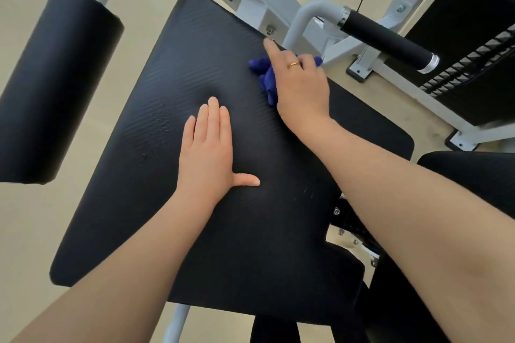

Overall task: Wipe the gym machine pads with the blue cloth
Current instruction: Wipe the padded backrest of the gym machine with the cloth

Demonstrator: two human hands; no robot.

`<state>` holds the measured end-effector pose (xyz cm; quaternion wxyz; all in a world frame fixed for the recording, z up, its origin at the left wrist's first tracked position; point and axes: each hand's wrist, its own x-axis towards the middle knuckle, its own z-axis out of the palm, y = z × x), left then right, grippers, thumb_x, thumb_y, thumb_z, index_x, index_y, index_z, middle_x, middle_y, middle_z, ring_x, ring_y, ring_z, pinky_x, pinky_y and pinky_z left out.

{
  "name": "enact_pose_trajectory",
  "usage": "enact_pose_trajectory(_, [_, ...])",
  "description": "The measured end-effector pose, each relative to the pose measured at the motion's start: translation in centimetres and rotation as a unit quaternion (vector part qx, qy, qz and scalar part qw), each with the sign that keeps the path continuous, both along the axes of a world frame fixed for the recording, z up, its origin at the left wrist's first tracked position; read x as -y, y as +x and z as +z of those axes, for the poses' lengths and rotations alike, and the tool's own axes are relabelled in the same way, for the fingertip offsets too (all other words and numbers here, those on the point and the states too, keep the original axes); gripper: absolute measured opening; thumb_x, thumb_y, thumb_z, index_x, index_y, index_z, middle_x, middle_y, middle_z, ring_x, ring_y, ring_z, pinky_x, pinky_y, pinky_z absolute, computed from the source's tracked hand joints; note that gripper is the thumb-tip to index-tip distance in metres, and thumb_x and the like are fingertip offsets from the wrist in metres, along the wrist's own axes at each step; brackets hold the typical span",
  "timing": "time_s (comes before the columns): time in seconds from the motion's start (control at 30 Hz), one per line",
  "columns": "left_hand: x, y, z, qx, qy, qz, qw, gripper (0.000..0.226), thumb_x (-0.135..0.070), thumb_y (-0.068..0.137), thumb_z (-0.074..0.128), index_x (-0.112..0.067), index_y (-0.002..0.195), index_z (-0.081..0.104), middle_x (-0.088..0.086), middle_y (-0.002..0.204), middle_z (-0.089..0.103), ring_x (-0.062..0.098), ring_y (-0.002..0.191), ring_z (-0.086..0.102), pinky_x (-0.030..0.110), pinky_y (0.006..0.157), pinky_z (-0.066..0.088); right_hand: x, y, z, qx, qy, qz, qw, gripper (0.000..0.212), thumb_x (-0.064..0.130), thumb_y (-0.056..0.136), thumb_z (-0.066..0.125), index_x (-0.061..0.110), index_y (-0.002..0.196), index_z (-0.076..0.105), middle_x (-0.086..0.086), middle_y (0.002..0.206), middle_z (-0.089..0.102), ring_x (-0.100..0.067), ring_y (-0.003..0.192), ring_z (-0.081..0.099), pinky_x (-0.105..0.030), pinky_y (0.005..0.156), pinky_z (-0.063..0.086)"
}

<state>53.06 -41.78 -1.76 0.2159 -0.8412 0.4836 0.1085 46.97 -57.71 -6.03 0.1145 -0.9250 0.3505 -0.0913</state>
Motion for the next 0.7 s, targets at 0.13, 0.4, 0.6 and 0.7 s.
enact_pose_trajectory(0.13, [-0.1, 0.1, 0.0, -0.009, -0.004, -0.001, 1.000, 0.138, -0.084, 0.054, 0.050, 0.001, 0.145, -0.009, 0.019, 0.156, -0.008, 0.032, 0.145, -0.004, 0.042, 0.116, -0.003, -2.6, 0.6, 0.2, 0.052, 0.020, -0.025, 0.998, 0.038, 0.009, 0.082, 0.052, 0.013, 0.119, 0.058, -0.008, 0.119, 0.060, -0.033, 0.101, 0.054, -0.037, 0.068, 0.044])
enact_pose_trajectory(0.4, [0.0, 0.0, 0.1, -0.023, -0.009, 0.007, 1.000, 0.139, -0.083, 0.054, 0.052, 0.002, 0.145, -0.012, 0.020, 0.156, -0.010, 0.031, 0.145, -0.005, 0.039, 0.117, -0.002, -1.4, -2.8, -0.3, -0.019, -0.031, 0.263, 0.964, 0.062, 0.046, 0.078, 0.053, 0.018, 0.133, 0.049, -0.009, 0.130, 0.055, -0.032, 0.107, 0.053, -0.040, 0.075, 0.046])
enact_pose_trajectory(0.6, [-0.1, 0.0, 0.1, -0.028, -0.015, 0.006, 0.999, 0.138, -0.081, 0.053, 0.054, 0.000, 0.146, -0.008, 0.020, 0.156, -0.009, 0.032, 0.145, -0.005, 0.040, 0.117, -0.003, 0.4, -1.0, -0.6, -0.003, -0.011, 0.168, 0.986, 0.055, 0.013, 0.082, 0.055, 0.029, 0.135, 0.047, -0.008, 0.137, 0.050, -0.035, 0.114, 0.049, -0.053, 0.092, 0.035])
enact_pose_trajectory(0.7, [0.0, -0.1, 0.2, -0.032, -0.018, 0.014, 0.999, 0.137, -0.080, 0.054, 0.056, 0.000, 0.146, -0.009, 0.019, 0.156, -0.010, 0.031, 0.145, -0.007, 0.039, 0.117, -0.003, -0.6, 0.6, 0.5, -0.006, 0.064, 0.004, 0.998, 0.062, 0.012, 0.084, 0.050, 0.035, 0.140, 0.036, -0.001, 0.146, 0.036, -0.031, 0.123, 0.036, -0.044, 0.093, 0.032])
